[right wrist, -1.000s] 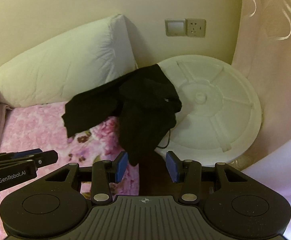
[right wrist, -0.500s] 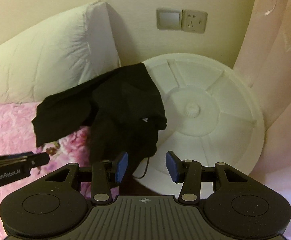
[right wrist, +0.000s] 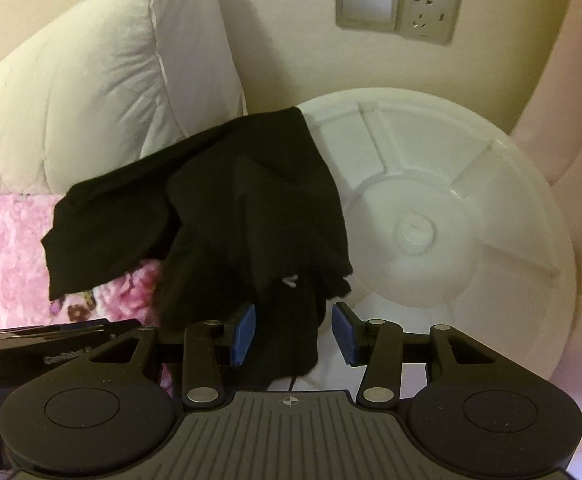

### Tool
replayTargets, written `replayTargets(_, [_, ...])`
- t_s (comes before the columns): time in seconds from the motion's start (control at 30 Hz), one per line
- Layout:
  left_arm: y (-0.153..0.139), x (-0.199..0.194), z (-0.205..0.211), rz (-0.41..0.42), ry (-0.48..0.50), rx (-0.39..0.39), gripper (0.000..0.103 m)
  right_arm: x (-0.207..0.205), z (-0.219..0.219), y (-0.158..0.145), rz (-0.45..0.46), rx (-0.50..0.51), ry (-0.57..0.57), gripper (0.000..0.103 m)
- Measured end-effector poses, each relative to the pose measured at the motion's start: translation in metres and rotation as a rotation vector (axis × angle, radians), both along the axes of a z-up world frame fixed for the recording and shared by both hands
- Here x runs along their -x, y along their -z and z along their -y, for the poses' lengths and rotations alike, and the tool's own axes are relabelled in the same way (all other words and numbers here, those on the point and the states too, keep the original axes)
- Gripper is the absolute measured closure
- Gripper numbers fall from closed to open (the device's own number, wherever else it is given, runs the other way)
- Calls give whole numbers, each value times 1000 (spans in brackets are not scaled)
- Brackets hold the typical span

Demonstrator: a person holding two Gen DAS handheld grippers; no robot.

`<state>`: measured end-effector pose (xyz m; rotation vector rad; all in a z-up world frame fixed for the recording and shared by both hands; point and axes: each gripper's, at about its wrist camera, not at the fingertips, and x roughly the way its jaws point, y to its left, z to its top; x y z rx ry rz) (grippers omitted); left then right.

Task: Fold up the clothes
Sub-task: 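Grasp the black garment with both grippers and lift it off the lid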

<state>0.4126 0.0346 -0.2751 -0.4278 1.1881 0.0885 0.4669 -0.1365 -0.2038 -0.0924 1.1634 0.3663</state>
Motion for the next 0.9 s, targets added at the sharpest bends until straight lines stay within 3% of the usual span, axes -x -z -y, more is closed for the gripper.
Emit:
replayTargets(0.33, [56, -25, -8, 18, -85, 107, 75, -23, -20, 50, 75, 105, -136, 57])
replayTargets(0.4, [55, -24, -11, 42, -85, 127, 95, -22, -18, 50, 89, 93, -162, 78])
replayTargets(0.47, [51, -23, -11, 59, -76, 139, 102, -22, -16, 44, 99, 68, -176, 87])
replayTargets(0.6, [29, -11, -13, 120, -79, 122, 103, -23, -14, 18, 129, -1, -182, 91])
replayTargets(0.73, [-21, 16, -30, 268, -115, 110, 103, -22, -16, -24, 182, -113, -181, 94])
replayTargets(0.9, [-90, 63, -67, 421, -237, 85, 103, -9, -37, -84, 245, -266, -231, 95])
